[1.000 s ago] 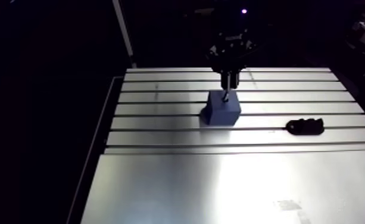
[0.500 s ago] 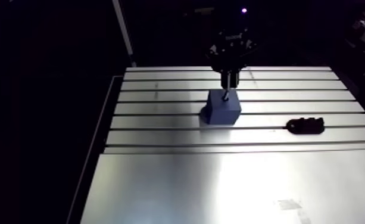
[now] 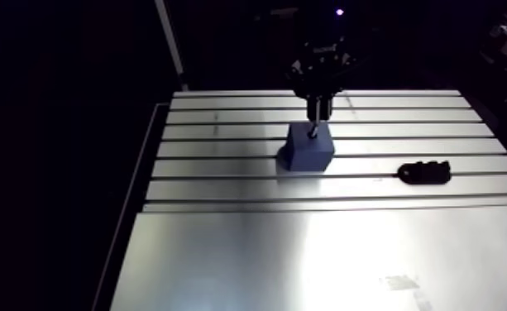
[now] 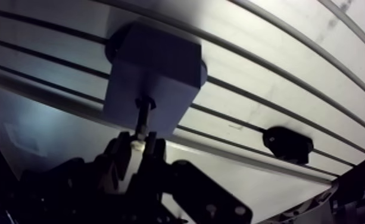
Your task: Pick up the M10 bolt and insert it into the hex recess until seated.
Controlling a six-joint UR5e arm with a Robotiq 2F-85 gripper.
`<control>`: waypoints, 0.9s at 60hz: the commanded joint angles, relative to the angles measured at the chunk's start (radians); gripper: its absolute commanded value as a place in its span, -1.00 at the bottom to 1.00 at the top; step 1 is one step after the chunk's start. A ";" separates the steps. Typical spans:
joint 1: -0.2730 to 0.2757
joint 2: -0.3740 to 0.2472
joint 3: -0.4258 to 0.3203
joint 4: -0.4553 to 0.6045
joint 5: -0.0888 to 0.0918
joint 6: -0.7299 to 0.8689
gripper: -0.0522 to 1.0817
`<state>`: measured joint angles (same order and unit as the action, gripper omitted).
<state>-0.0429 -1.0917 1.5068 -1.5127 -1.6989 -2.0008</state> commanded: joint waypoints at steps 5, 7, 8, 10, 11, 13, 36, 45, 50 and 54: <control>-0.002 0.000 0.002 0.001 0.000 0.000 0.83; -0.002 0.002 0.002 0.000 0.000 0.000 0.83; -0.002 0.002 0.002 0.000 0.000 0.000 0.83; 0.000 0.002 0.002 0.001 0.000 0.000 0.83; 0.000 0.003 0.002 0.001 0.000 0.000 0.83; 0.000 0.003 0.002 0.001 0.000 0.000 0.83; -0.002 0.005 -0.003 0.000 0.000 0.000 0.83; -0.003 0.009 -0.003 0.001 0.000 0.000 0.83; -0.003 0.010 -0.004 0.001 0.000 0.000 0.83; -0.003 0.010 -0.003 0.001 0.000 0.000 0.83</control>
<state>-0.0454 -1.0842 1.5039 -1.5120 -1.6988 -2.0012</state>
